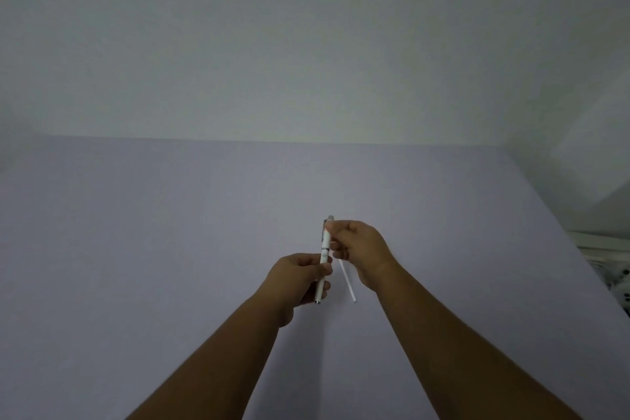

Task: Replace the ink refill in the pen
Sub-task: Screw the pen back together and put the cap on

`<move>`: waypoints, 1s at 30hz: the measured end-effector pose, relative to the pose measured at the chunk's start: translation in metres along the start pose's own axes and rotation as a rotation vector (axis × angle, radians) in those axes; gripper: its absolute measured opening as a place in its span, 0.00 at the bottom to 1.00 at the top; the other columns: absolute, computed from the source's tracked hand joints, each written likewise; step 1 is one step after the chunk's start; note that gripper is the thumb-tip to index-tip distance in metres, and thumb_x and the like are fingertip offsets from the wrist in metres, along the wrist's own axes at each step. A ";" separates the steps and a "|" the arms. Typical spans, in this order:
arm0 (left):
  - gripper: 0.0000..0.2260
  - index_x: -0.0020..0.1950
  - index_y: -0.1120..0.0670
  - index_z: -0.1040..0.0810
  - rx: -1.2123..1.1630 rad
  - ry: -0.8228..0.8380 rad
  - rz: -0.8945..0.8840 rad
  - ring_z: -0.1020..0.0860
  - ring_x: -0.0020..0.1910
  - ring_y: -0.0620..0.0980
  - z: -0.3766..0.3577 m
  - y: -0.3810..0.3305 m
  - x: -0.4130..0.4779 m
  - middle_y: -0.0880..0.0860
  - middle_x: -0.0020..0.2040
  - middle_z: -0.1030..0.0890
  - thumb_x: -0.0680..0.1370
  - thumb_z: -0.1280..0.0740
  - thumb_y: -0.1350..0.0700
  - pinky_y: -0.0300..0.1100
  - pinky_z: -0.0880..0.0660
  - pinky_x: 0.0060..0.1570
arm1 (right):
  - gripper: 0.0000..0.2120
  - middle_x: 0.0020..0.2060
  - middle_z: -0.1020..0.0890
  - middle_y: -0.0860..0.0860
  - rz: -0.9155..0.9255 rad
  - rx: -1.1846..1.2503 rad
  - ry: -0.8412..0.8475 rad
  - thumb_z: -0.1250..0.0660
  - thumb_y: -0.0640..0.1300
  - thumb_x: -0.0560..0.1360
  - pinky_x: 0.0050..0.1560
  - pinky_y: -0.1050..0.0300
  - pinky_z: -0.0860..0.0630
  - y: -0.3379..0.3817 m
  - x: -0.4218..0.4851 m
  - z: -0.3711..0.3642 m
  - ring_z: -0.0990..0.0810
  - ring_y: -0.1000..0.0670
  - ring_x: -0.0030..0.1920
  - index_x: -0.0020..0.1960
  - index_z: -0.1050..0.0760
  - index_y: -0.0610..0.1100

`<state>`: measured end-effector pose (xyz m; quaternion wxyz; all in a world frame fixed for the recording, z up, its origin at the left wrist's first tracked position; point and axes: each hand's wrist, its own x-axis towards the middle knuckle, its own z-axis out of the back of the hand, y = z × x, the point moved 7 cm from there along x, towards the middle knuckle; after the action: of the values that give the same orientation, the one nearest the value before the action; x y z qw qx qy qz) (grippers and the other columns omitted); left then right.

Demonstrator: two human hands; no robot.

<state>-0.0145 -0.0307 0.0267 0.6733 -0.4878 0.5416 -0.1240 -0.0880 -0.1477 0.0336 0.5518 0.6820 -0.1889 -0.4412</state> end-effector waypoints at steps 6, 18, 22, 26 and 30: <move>0.08 0.53 0.58 0.18 0.089 -0.144 0.047 0.26 0.35 0.48 0.006 0.036 0.032 0.53 0.37 0.21 0.75 0.31 0.60 0.41 0.24 0.41 | 0.07 0.44 0.18 0.46 -0.046 -0.505 -0.224 0.40 0.43 0.76 0.53 0.51 0.21 -0.040 0.015 0.032 0.19 0.45 0.46 0.45 0.23 0.44; 0.07 0.49 0.55 0.22 0.387 -0.345 -0.037 0.23 0.39 0.47 -0.002 0.060 0.072 0.51 0.43 0.20 0.72 0.28 0.58 0.33 0.28 0.35 | 0.08 0.52 0.20 0.42 -0.095 -0.840 -0.233 0.39 0.37 0.75 0.48 0.55 0.25 -0.095 0.019 0.029 0.21 0.42 0.52 0.53 0.26 0.41; 0.07 0.49 0.56 0.22 0.427 -0.351 -0.046 0.22 0.39 0.48 -0.006 0.062 0.076 0.51 0.42 0.19 0.72 0.28 0.58 0.40 0.23 0.44 | 0.08 0.51 0.20 0.43 -0.103 -0.791 -0.234 0.38 0.38 0.74 0.46 0.54 0.25 -0.101 0.017 0.028 0.20 0.43 0.50 0.52 0.26 0.42; 0.05 0.48 0.55 0.21 0.445 -0.358 -0.058 0.22 0.41 0.49 -0.008 0.061 0.076 0.51 0.42 0.20 0.73 0.29 0.59 0.41 0.24 0.45 | 0.07 0.50 0.20 0.43 -0.101 -0.775 -0.230 0.38 0.38 0.75 0.43 0.56 0.26 -0.102 0.016 0.026 0.20 0.44 0.48 0.52 0.26 0.42; 0.04 0.46 0.54 0.23 0.458 -0.365 -0.046 0.22 0.41 0.50 -0.007 0.063 0.076 0.51 0.41 0.20 0.73 0.29 0.58 0.42 0.23 0.46 | 0.07 0.50 0.20 0.43 -0.112 -0.754 -0.239 0.38 0.39 0.75 0.42 0.56 0.26 -0.103 0.014 0.027 0.20 0.44 0.48 0.52 0.26 0.42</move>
<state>-0.0145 -0.0558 -0.0690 0.8491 -0.3495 0.3585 -0.1684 -0.1260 -0.1406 -0.0666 0.7128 0.3847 -0.0390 -0.5851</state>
